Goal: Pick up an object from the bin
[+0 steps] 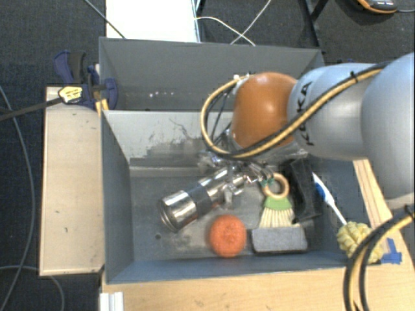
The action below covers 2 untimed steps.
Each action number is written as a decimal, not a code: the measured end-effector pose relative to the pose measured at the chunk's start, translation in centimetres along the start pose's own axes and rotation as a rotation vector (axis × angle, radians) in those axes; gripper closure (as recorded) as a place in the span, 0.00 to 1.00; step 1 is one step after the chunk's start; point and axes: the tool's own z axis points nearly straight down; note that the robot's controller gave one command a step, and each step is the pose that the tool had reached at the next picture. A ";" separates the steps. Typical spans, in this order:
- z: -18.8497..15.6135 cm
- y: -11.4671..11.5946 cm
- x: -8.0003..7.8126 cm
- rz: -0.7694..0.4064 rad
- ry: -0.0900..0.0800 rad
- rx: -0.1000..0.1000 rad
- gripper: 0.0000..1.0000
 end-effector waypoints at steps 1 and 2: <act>-6.4 1.3 0.5 -0.269 -0.003 0.001 0.00; -1.3 3.8 -1.8 -0.375 0.001 -0.004 0.00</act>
Offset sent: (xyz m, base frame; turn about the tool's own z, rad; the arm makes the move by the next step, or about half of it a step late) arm -0.0016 0.0414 0.0093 -0.3831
